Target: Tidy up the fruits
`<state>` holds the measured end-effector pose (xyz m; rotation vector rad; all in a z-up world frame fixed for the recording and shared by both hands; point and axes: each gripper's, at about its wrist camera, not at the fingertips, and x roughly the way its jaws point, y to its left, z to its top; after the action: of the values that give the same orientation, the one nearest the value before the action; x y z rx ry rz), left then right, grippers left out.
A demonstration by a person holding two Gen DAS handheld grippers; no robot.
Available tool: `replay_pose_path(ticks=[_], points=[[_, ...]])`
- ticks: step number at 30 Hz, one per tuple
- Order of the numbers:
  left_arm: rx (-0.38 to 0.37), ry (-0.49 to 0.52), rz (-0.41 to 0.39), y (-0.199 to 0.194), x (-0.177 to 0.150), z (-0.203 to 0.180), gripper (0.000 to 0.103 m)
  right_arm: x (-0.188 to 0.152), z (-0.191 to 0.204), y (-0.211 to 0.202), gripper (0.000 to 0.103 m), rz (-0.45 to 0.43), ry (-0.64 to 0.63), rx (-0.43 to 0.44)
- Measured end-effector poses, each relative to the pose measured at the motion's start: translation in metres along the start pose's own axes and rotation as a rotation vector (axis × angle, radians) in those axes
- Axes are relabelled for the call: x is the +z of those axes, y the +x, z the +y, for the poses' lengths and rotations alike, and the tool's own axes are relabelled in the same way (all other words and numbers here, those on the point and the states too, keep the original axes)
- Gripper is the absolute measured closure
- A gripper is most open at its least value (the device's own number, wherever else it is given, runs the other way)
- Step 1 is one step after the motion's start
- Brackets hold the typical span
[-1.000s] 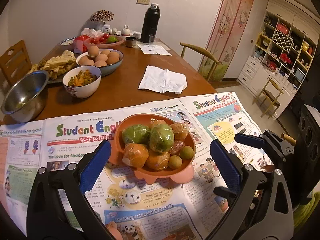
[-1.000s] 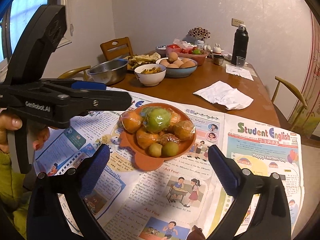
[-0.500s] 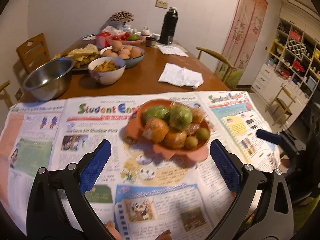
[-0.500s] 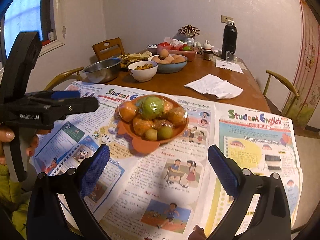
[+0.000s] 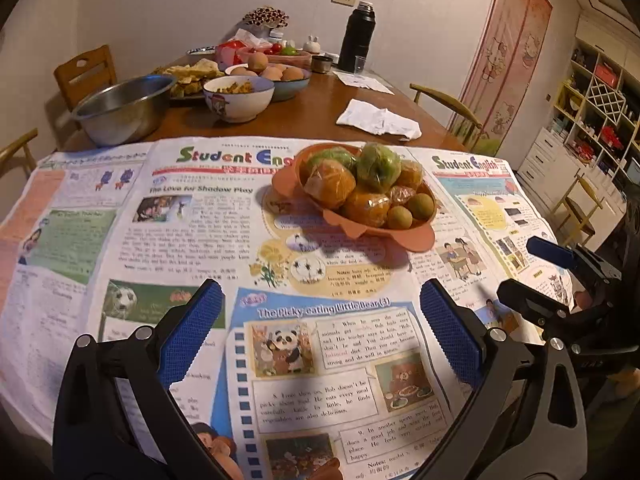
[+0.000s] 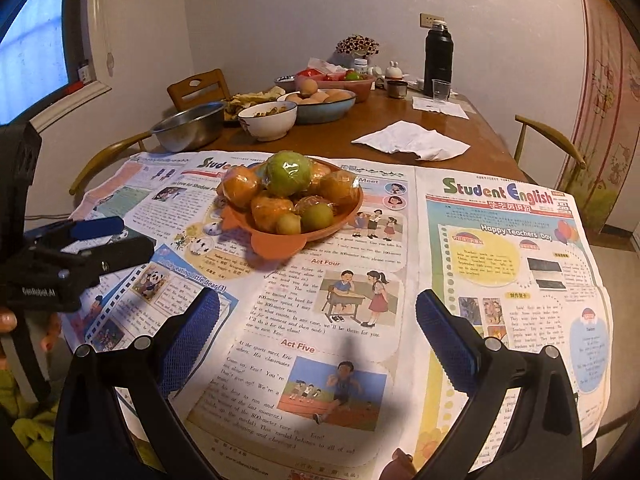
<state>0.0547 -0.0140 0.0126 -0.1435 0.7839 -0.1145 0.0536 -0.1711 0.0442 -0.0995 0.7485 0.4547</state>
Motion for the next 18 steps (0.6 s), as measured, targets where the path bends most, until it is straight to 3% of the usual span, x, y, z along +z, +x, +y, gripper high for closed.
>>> replay_pose_path(ticks=[18], points=[[-0.005, -0.005, 0.025, 0.007, -0.0062, -0.0047, 0.01, -0.0001, -0.0042, 0.0046, 0.005, 0.01, 0.006, 0.024]])
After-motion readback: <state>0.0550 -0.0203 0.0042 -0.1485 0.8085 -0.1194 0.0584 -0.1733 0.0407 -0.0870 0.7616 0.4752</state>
